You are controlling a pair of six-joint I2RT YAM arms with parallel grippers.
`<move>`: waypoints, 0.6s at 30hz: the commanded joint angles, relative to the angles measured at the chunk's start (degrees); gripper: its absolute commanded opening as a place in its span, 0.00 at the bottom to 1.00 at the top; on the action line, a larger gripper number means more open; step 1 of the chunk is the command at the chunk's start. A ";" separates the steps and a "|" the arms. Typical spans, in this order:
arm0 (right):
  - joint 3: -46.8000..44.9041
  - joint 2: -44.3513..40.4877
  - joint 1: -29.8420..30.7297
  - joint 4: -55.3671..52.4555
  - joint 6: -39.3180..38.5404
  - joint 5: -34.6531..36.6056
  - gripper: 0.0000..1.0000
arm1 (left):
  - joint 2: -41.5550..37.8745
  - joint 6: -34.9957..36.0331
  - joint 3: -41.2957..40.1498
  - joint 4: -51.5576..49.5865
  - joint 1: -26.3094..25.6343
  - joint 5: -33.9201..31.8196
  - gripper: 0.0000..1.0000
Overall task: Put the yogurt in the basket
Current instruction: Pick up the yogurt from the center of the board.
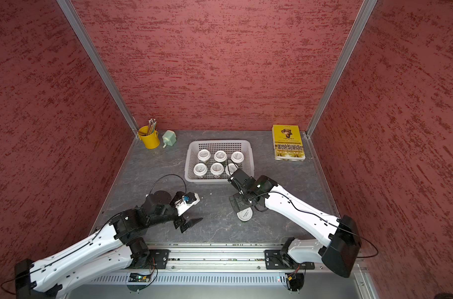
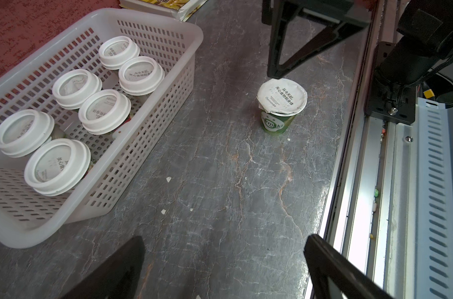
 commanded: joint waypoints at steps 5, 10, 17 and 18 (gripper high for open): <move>-4.73 -0.22 1.96 3.93 6.75 -0.46 0.96 | 0.20 0.58 -0.28 2.02 -2.17 0.23 1.00; -7.19 1.32 2.05 7.60 7.49 0.61 0.96 | 0.56 0.88 -0.57 1.20 -3.64 -0.58 1.00; -8.46 3.99 2.05 10.47 7.66 0.20 0.96 | 0.83 0.98 -1.00 0.65 -4.24 -1.58 1.00; -8.72 3.94 2.05 10.55 7.75 0.29 0.96 | 0.84 0.97 -1.04 0.63 -4.20 -1.63 1.00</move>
